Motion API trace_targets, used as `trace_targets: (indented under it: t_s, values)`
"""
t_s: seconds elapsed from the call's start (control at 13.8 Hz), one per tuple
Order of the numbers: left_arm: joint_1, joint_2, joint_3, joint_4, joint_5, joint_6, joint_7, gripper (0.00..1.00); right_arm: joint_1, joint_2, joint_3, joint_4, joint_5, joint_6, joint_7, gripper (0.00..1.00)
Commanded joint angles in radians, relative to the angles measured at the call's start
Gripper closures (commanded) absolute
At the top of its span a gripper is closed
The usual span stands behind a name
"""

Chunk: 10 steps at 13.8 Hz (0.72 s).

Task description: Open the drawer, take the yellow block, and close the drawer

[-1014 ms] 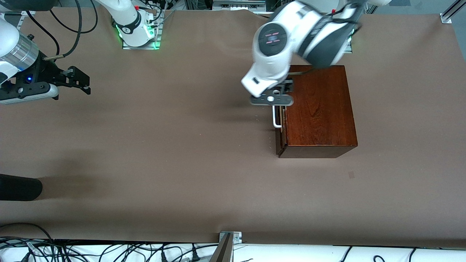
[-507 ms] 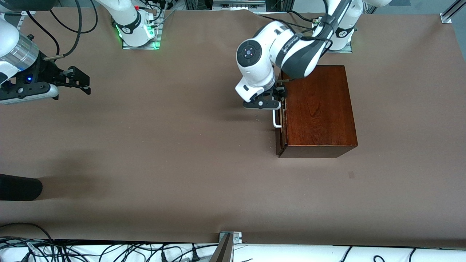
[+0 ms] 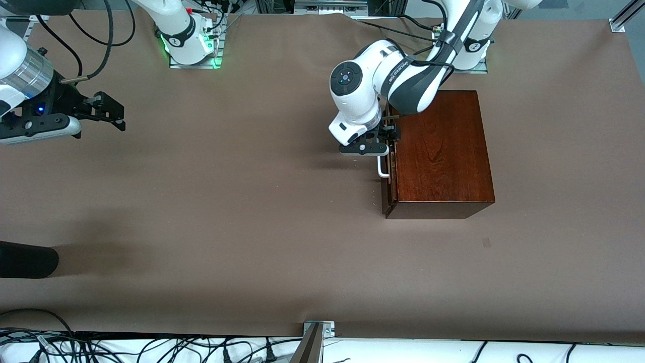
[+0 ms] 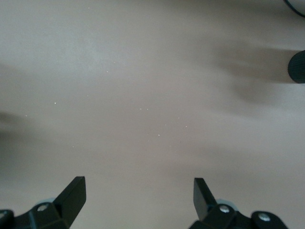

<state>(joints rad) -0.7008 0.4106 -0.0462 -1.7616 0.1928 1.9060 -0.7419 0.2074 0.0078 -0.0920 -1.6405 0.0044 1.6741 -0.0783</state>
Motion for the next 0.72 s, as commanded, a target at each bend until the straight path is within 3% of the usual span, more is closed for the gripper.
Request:
trace_targets:
  t_s: [0.0, 0.65]
  values:
    - [-0.011, 0.033, 0.0, -0.036, 0.013, 0.099, -0.033, 0.0, 0.003, 0.006, 0.0, 0.019, -0.007, -0.008, 0.015, 0.0]
    - [-0.074, 0.063, -0.001, -0.029, 0.06, 0.099, -0.129, 0.0, 0.003, 0.006, -0.002, 0.019, -0.007, -0.007, 0.015, 0.0]
